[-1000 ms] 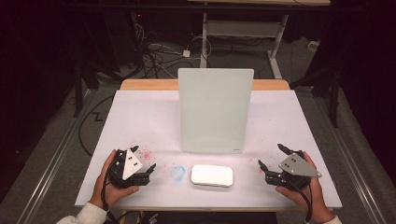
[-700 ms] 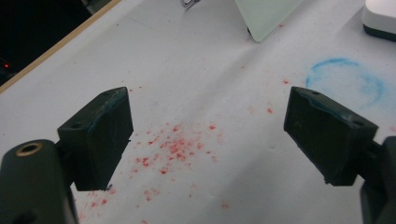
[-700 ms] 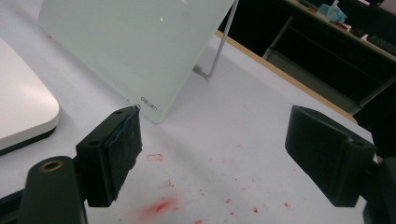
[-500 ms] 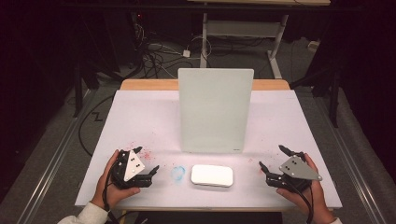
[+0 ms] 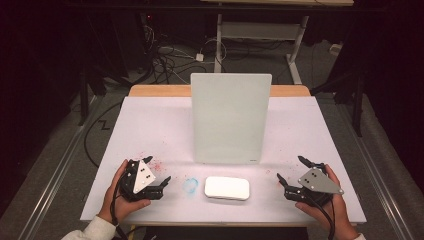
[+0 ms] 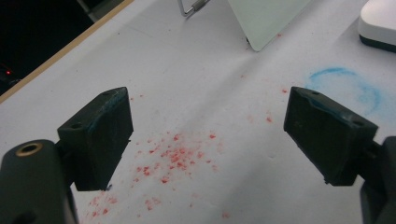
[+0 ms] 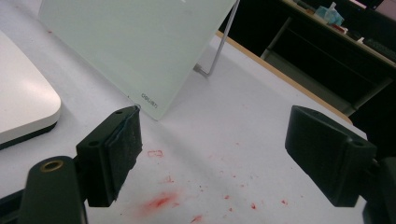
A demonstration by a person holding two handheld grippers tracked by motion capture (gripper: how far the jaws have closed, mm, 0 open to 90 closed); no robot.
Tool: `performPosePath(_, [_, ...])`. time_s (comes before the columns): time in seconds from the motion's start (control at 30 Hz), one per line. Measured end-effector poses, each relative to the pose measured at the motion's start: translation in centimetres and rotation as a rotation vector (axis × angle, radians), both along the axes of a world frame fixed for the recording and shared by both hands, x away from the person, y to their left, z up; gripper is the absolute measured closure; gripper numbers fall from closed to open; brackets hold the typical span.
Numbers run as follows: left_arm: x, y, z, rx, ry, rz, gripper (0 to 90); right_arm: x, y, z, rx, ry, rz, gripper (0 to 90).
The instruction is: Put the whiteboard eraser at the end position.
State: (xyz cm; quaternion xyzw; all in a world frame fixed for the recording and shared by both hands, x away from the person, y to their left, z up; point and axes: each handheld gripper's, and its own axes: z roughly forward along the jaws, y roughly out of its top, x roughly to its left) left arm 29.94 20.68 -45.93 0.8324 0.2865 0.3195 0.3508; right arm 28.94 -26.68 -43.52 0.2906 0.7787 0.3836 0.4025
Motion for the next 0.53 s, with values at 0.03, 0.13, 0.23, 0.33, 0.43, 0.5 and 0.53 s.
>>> performPosePath(0.03, [0.03, 0.02, 0.01, -0.001, 0.001, -0.002, 14.9, 0.02, 0.00, -0.02, -0.001, 0.002, 0.003, 19.3])
performPosePath(0.13, [0.12, -0.02, 0.10, 0.002, -0.006, -0.002, 14.9, 0.05, 0.04, -0.15, -0.008, -0.001, 0.012, 19.2])
performPosePath(0.23, [0.25, -0.13, 0.13, 0.002, -0.006, -0.005, 14.8, 0.05, 0.00, -0.29, -0.004, 0.007, 0.014, 19.2])
performPosePath(0.33, [0.57, -0.31, -0.03, 0.012, 0.005, -0.011, 14.9, 0.07, -0.04, -0.31, -0.006, 0.004, 0.020, 19.1])
performPosePath(0.43, [0.74, -0.40, -0.06, 0.012, 0.008, -0.013, 14.9, 0.12, -0.13, -0.33, 0.000, 0.008, 0.015, 19.1])
performPosePath(0.5, [0.86, -0.47, -0.03, 0.008, 0.005, -0.013, 14.8, 0.06, -0.21, -0.34, -0.001, 0.006, 0.010, 19.0])
performPosePath(0.53, [0.93, -0.51, -0.02, 0.009, 0.005, -0.013, 14.8, 0.06, -0.28, -0.34, -0.001, 0.005, 0.010, 19.0])
